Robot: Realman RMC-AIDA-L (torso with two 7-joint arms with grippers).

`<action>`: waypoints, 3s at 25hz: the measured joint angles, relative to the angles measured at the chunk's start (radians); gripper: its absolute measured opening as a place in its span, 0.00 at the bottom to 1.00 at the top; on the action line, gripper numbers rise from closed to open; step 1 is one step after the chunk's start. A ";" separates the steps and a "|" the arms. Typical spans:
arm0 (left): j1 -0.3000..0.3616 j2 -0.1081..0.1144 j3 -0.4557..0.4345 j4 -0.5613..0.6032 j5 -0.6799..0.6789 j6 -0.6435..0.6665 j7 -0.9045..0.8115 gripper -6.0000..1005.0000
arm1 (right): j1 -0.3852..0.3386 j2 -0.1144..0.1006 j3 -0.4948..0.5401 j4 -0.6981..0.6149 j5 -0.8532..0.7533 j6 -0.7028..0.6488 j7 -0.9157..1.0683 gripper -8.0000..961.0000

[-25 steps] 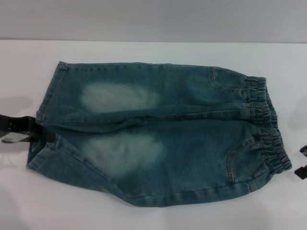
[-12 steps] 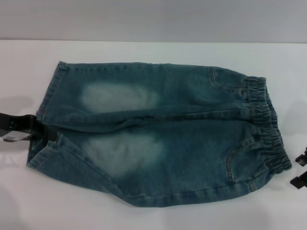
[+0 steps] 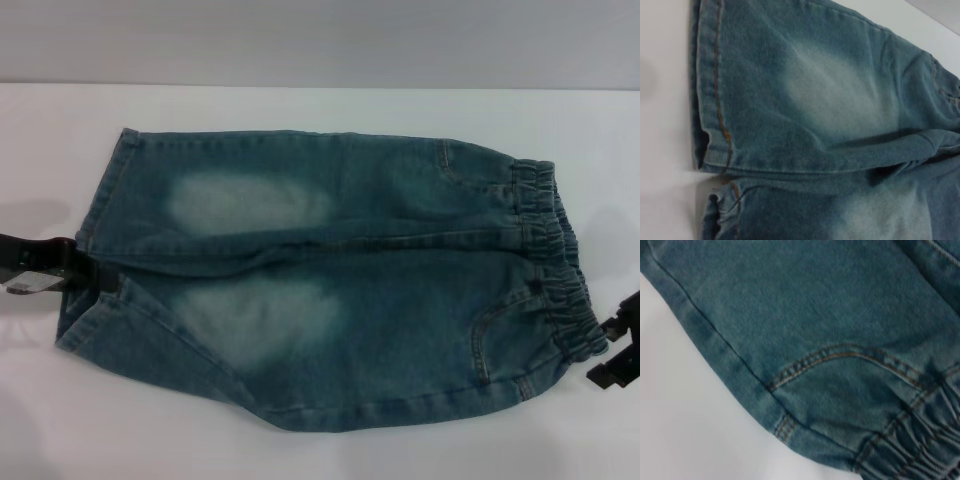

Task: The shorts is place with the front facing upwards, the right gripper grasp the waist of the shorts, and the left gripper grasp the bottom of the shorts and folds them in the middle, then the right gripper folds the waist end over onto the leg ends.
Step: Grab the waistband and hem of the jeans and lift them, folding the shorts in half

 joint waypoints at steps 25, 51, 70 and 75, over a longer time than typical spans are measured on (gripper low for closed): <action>-0.006 0.004 0.000 0.000 -0.007 -0.017 0.003 0.08 | 0.004 0.030 -0.003 -0.048 0.091 0.013 -0.017 0.68; -0.006 0.024 -0.149 0.000 -0.008 -0.081 -0.001 0.09 | -0.110 -0.023 0.082 -0.043 0.340 0.020 -0.033 0.01; 0.005 -0.043 -0.288 0.011 -0.211 -0.314 0.079 0.10 | -0.244 0.064 0.215 0.236 1.012 0.430 -0.224 0.03; -0.003 -0.080 -0.287 0.011 -0.242 -0.399 0.152 0.10 | -0.233 0.063 0.218 0.288 1.059 0.518 -0.273 0.03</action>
